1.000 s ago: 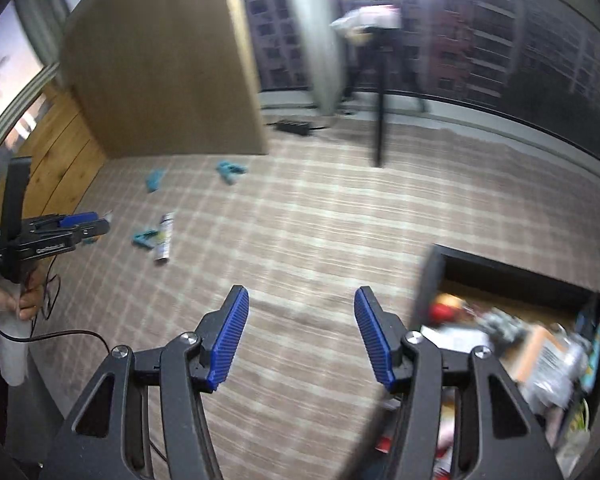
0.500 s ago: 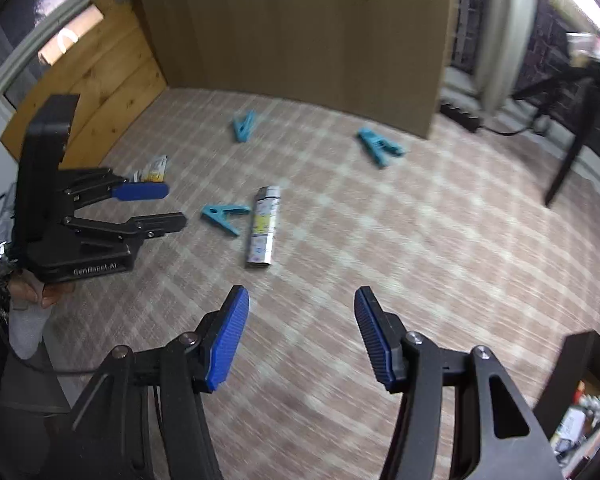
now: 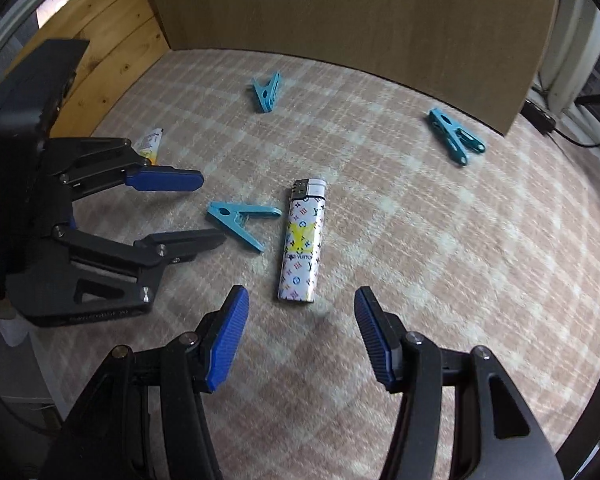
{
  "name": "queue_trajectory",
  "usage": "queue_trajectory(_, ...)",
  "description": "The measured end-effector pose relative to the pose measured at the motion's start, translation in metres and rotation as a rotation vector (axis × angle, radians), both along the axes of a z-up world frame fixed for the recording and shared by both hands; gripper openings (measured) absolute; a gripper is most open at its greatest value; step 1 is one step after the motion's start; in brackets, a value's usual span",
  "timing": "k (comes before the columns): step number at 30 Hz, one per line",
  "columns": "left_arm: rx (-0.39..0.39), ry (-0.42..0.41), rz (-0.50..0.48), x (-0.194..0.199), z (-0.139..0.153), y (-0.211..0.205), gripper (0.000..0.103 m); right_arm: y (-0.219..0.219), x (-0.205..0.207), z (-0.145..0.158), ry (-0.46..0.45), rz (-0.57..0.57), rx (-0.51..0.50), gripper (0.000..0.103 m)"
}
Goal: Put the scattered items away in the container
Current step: 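Grasp the patterned lighter with the right tool while the left tool grasps a teal clothespin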
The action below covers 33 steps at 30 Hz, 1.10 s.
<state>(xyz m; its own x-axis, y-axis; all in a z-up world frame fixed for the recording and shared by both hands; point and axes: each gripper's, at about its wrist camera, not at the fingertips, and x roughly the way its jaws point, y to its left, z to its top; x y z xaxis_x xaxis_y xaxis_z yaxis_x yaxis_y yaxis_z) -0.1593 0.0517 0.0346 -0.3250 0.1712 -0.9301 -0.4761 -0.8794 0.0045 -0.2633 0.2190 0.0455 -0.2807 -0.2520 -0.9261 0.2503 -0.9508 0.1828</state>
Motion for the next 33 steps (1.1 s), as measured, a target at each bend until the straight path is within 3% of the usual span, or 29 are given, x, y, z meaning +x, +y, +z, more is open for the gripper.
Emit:
queue_trajectory(15,0.028,-0.002,-0.013,-0.006,-0.008,0.003,0.042,-0.012,-0.023,-0.018,-0.001,0.048,0.066,0.053)
queue_trajectory(19,0.024,0.009,0.019,-0.004,-0.007,0.000,0.033,-0.013,-0.023,-0.018,0.016,0.083,0.129,0.041)
queue_trajectory(21,0.027,0.012,0.054,-0.004,-0.006,-0.002,0.022,-0.013,-0.021,-0.018,0.028,0.091,0.168,0.029)
queue_trajectory(24,0.023,0.018,0.116,-0.002,-0.006,-0.006,0.016,-0.009,-0.022,-0.017,0.028,0.067,0.170,0.023)
queue_trajectory(33,0.050,0.013,0.229,0.016,-0.001,-0.016,0.015,0.012,-0.006,-0.005,0.021,-0.021,0.089,0.022)
